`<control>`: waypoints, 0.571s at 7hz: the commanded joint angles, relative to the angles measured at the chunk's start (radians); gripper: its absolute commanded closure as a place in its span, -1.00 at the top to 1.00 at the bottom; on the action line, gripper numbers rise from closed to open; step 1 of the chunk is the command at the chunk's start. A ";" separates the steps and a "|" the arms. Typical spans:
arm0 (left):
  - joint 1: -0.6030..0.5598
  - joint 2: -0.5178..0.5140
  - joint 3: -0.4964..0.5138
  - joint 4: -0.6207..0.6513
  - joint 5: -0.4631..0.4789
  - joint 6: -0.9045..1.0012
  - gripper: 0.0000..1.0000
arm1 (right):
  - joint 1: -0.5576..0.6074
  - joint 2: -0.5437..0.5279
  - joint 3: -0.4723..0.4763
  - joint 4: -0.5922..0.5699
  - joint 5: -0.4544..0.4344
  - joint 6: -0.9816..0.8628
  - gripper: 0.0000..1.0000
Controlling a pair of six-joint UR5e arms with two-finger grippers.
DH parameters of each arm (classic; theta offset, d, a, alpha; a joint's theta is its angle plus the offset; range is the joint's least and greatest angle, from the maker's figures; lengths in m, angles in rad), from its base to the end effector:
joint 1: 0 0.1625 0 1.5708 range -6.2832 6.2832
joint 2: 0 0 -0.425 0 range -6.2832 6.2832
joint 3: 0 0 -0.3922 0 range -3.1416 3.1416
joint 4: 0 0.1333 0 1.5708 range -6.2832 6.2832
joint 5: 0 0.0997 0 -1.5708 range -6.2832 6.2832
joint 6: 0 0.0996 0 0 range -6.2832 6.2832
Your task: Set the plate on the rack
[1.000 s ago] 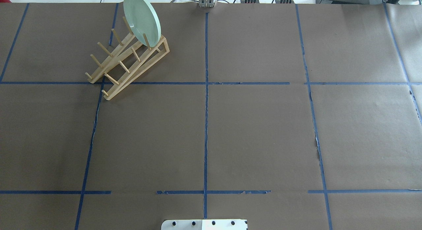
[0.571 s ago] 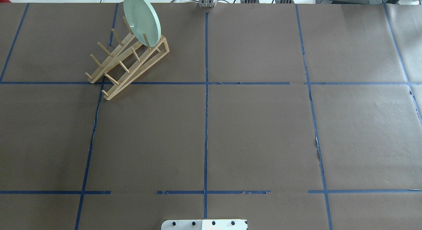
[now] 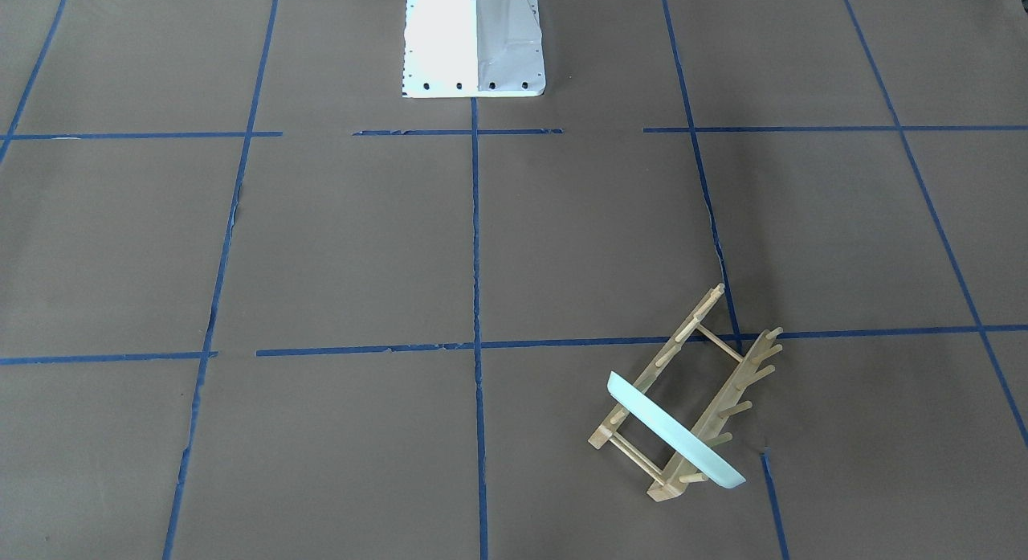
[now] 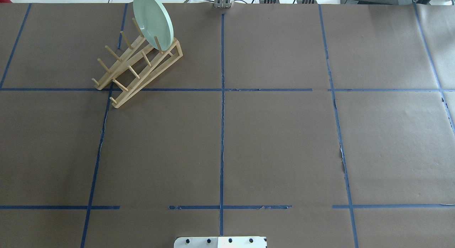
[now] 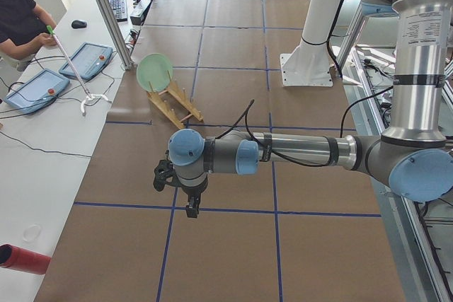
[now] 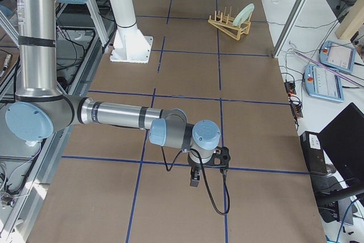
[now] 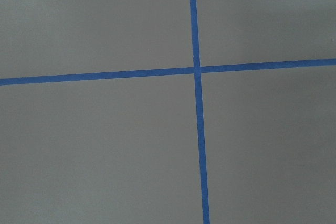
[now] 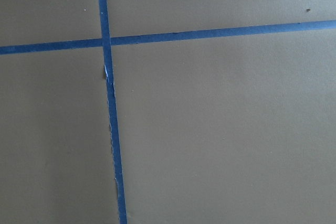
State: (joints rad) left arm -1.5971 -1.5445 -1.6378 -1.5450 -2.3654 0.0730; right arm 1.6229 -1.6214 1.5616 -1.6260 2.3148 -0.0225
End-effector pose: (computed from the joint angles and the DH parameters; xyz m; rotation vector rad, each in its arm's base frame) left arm -0.0749 -0.4796 0.6397 0.0535 0.7930 0.0501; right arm 0.0897 -0.4566 0.6946 -0.0819 -0.7468 0.0710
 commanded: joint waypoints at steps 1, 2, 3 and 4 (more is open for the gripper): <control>0.000 0.000 0.003 -0.001 0.002 0.001 1.00 | 0.000 0.000 0.000 0.000 0.000 0.001 1.00; 0.000 0.000 0.003 -0.003 0.002 0.001 1.00 | 0.000 0.000 0.000 0.000 0.000 -0.001 1.00; 0.000 -0.003 0.004 -0.003 0.000 0.001 1.00 | 0.000 0.000 0.000 0.000 0.000 0.001 1.00; 0.000 -0.003 0.000 -0.003 0.000 0.001 1.00 | 0.000 0.000 0.000 0.000 0.000 0.001 1.00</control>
State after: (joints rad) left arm -1.5969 -1.5467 -1.6354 -1.5476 -2.3649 0.0736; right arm 1.6229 -1.6214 1.5616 -1.6260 2.3148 -0.0219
